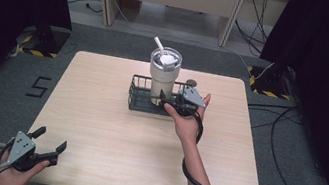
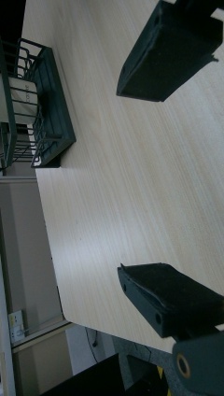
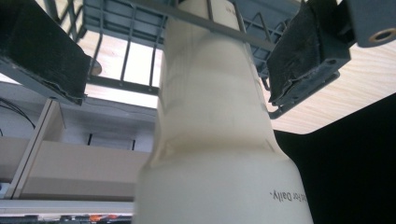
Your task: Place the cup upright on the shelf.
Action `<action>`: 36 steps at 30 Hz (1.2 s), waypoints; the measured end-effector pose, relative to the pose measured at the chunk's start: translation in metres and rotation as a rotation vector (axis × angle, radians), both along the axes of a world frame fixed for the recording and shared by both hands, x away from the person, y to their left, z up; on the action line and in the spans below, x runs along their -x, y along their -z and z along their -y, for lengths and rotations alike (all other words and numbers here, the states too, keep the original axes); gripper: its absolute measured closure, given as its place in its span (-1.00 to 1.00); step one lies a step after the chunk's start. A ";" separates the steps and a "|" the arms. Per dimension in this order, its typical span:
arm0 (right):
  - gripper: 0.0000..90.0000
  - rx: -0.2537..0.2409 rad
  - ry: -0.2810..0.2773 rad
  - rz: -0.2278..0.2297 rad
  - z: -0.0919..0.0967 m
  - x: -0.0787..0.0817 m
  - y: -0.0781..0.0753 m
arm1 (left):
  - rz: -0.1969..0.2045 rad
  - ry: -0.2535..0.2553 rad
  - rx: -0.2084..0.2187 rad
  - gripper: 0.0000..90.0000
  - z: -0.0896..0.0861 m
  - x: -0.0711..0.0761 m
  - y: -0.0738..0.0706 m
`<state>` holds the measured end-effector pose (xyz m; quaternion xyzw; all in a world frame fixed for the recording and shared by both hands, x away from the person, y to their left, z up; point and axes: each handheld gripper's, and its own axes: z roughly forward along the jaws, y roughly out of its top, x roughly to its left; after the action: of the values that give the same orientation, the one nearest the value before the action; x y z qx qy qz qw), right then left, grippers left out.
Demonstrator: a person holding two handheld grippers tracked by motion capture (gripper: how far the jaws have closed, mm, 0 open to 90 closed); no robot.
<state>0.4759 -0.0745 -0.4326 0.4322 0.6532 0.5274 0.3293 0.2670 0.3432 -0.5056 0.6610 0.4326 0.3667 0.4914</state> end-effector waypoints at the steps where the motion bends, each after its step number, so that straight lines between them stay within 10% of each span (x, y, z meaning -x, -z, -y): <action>1: -0.86 0.001 0.002 -0.002 0.002 0.001 0.001 | 0.000 0.000 0.000 -0.76 0.000 0.000 0.000; 36: -0.81 0.011 0.060 -0.022 0.057 0.044 0.008 | -0.001 -0.001 -0.005 -0.76 0.003 0.000 0.000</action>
<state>0.4315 -0.1314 -0.4407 0.4556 0.6462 0.5089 0.3403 0.2667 0.3401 -0.5059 0.6622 0.4321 0.3676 0.4895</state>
